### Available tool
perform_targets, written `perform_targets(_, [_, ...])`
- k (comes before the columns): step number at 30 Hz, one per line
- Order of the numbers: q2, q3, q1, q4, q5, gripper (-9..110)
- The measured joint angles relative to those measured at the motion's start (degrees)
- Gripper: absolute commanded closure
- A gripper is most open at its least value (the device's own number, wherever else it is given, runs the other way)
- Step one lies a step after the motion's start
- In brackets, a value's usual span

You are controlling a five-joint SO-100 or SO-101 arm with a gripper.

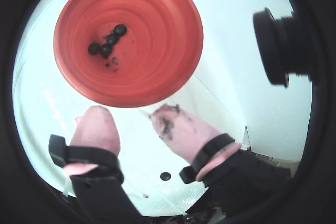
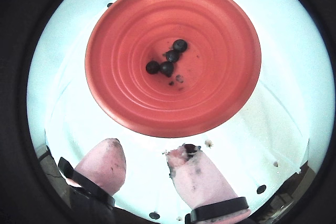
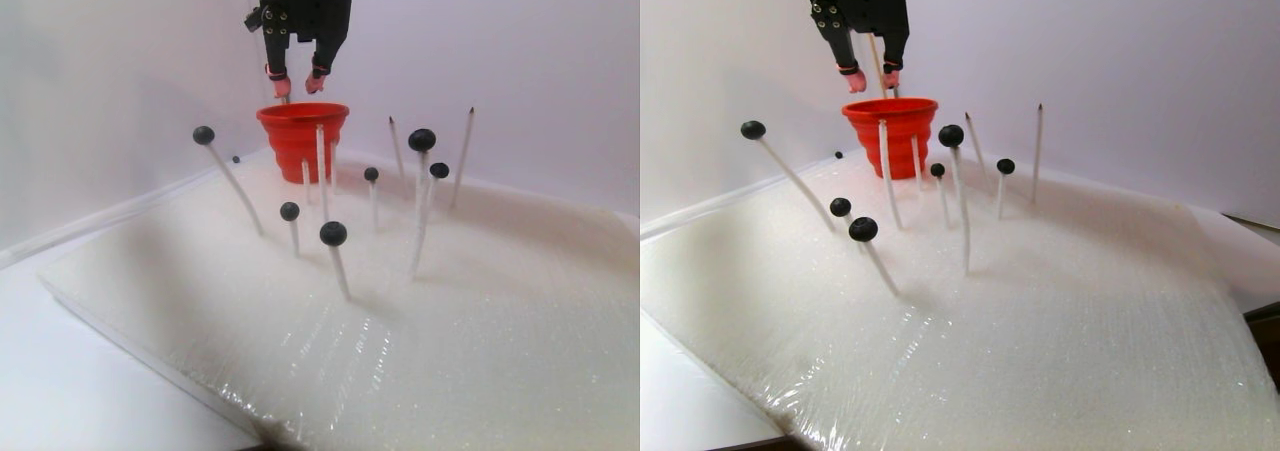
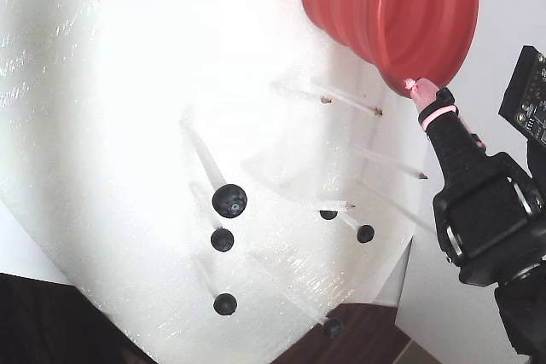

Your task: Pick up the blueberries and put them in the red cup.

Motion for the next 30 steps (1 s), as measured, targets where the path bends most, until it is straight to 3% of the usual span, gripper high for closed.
perform_targets(30, [11.51, 5.98, -0.35, 9.49, -1.67, 87])
